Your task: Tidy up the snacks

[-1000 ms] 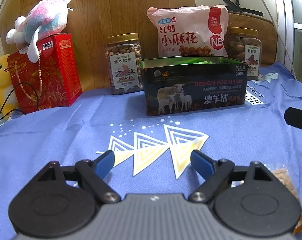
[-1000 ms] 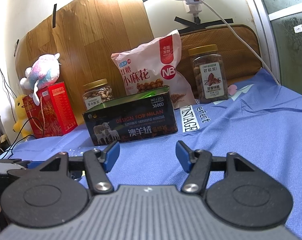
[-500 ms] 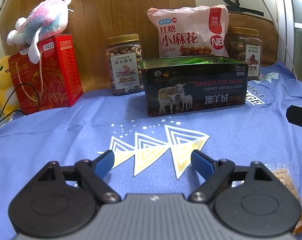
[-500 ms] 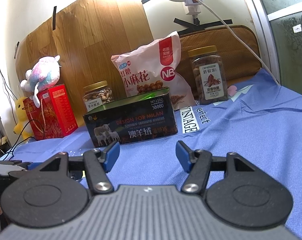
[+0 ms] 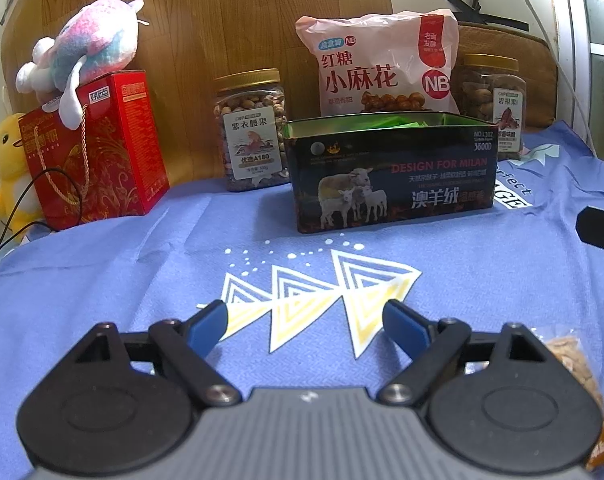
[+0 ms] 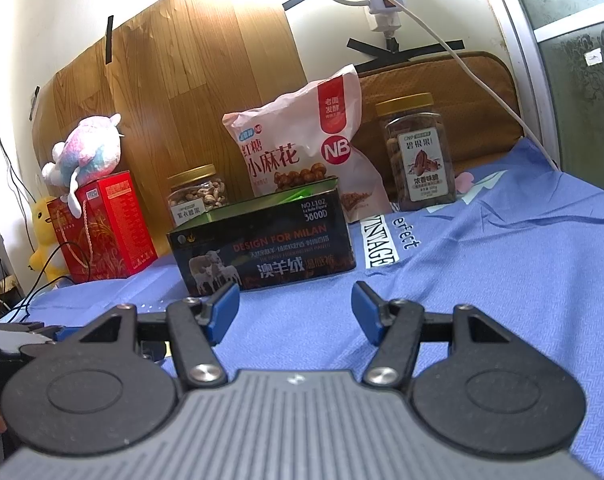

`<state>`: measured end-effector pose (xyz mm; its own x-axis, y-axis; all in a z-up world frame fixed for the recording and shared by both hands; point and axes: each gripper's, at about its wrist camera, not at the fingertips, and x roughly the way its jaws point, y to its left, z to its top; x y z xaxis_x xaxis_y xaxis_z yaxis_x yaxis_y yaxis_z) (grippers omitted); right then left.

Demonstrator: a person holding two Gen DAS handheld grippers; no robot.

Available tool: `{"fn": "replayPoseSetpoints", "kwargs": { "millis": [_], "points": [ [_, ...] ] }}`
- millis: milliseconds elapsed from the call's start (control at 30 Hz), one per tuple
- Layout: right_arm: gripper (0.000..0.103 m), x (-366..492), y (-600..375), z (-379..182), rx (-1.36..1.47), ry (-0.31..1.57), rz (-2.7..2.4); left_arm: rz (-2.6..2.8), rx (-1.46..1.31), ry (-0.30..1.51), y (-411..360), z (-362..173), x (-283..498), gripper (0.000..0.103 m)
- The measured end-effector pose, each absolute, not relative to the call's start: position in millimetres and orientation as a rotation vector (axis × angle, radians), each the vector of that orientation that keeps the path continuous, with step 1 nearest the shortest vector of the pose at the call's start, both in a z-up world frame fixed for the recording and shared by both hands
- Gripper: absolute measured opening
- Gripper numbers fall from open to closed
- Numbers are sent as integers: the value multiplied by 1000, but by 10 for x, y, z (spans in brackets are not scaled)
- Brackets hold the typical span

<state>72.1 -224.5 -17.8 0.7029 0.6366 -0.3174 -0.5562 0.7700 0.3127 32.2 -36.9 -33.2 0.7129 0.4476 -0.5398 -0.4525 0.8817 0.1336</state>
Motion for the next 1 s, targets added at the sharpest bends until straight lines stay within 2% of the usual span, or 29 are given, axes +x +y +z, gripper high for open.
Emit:
{"fn": "replayPoseSetpoints", "kwargs": {
  "millis": [1000],
  "points": [
    [65, 684, -2256, -151, 225, 413, 668, 533, 24, 600, -410, -331, 336, 89]
  ]
}}
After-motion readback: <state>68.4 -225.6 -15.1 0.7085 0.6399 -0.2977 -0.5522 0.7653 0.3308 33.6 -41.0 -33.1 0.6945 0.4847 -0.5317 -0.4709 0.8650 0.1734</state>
